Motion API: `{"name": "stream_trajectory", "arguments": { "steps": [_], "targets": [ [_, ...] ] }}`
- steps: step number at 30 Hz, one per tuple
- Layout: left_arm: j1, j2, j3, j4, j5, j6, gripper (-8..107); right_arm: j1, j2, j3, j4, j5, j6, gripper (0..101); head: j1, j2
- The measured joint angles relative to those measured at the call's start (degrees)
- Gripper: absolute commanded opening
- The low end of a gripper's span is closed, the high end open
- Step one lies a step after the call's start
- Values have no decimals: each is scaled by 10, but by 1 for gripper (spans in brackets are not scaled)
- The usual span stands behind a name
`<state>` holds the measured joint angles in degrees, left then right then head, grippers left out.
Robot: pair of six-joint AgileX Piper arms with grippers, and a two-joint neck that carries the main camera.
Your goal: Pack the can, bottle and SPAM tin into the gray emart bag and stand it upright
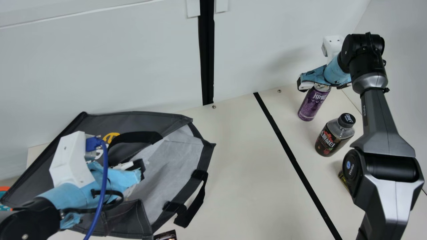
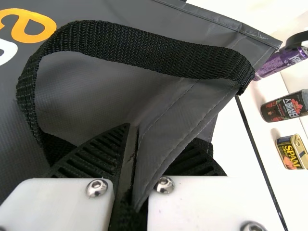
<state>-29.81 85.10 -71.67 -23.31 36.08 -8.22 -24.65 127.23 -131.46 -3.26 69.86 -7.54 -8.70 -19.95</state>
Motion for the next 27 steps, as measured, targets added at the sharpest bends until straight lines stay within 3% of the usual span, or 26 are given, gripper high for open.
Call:
{"name": "stream_trajectory", "arguments": {
  "steps": [5, 19, 27],
  "targets": [
    [0, 0, 0, 0, 0, 0, -8, -3, 22, -12, 7, 0, -3, 95, 0, 1],
    [0, 0, 0, 0, 0, 0, -8, -3, 52, -33, 19, -1, -8, 1, 0, 1],
    [0, 0, 0, 0, 0, 0, -8, 2, 52, -53, 21, 2, -24, 0, 0, 1]
  ]
}}
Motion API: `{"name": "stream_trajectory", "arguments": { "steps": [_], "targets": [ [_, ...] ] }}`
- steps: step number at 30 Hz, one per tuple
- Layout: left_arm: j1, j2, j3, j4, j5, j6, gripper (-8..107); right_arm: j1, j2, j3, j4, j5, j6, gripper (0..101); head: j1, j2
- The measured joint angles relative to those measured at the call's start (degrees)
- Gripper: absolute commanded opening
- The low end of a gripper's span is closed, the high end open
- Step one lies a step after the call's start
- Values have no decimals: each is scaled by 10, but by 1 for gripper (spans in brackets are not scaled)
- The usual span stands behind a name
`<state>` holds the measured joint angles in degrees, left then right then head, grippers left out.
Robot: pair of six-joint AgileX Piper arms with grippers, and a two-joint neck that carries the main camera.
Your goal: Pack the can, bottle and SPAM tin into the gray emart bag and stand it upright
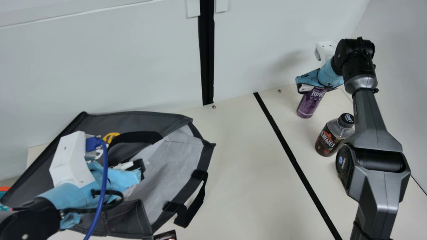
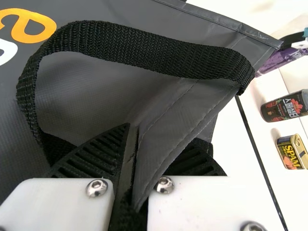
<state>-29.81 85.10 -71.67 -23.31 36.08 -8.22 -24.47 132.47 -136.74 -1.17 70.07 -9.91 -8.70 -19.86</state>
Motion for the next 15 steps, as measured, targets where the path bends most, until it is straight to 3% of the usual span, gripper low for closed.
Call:
{"name": "stream_trajectory", "arguments": {
  "steps": [15],
  "targets": [
    [0, 0, 0, 0, 0, 0, -8, 10, -37, -2, 15, -1, -45, 0, 0, -1]
  ]
}}
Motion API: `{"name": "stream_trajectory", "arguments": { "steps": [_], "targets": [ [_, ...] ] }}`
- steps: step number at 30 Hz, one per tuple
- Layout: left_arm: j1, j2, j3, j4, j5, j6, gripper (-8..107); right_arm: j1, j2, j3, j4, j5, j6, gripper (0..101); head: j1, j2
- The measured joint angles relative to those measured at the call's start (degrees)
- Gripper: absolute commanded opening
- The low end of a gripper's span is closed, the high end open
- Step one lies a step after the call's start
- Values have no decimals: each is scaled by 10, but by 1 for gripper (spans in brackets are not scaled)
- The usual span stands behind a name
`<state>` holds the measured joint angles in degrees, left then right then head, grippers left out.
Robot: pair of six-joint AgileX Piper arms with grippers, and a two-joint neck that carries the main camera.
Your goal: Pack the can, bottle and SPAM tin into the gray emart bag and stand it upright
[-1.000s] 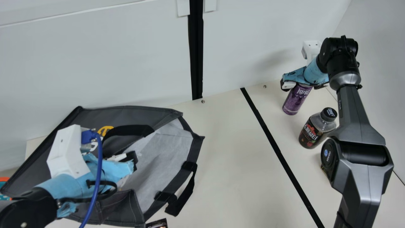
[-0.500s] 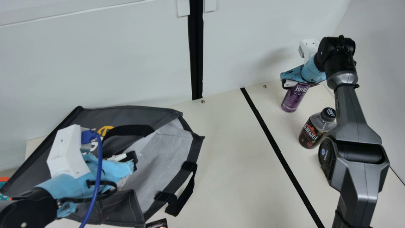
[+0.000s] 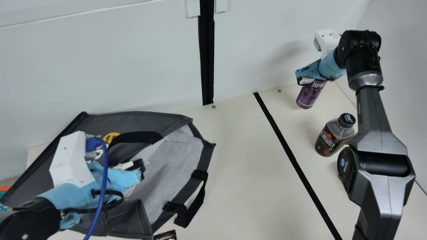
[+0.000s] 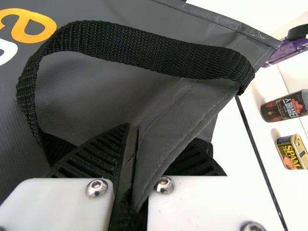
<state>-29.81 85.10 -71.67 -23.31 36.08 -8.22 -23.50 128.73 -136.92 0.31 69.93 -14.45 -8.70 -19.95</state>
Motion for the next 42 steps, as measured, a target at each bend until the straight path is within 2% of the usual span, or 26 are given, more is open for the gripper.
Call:
{"name": "stream_trajectory", "arguments": {
  "steps": [14, 36, 42],
  "targets": [
    [0, 0, 0, 0, 0, 0, -8, 13, -62, 52, 13, 0, -31, 0, 0, 0],
    [0, 0, 0, 0, 0, 0, -8, 55, -200, 175, -3, 0, -75, 0, 0, 1],
    [0, 0, 0, 0, 0, 0, -8, 63, -243, 223, 9, 0, -90, 0, 0, 1]
  ]
}}
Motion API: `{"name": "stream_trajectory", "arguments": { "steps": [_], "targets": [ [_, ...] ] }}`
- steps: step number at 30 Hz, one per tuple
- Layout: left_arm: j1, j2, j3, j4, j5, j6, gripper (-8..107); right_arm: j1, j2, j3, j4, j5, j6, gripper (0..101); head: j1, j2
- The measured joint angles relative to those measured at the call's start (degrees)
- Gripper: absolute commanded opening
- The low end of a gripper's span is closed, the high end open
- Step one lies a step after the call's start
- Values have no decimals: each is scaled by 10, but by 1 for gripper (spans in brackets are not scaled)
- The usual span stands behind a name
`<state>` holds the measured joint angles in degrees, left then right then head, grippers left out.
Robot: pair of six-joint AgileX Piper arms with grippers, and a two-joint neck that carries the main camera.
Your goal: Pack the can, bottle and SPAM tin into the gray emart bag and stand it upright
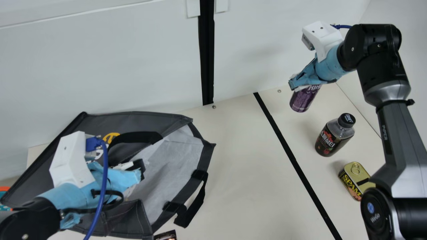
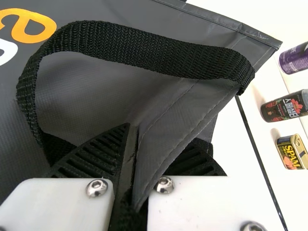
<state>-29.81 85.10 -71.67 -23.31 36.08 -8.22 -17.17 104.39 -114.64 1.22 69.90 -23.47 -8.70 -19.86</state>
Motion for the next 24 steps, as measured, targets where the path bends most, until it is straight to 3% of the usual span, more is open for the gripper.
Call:
{"name": "stream_trajectory", "arguments": {
  "steps": [24],
  "targets": [
    [0, 0, 0, 0, 0, 0, -8, 45, -159, 195, 40, 0, -21, 0, 0, 0]
  ]
}}
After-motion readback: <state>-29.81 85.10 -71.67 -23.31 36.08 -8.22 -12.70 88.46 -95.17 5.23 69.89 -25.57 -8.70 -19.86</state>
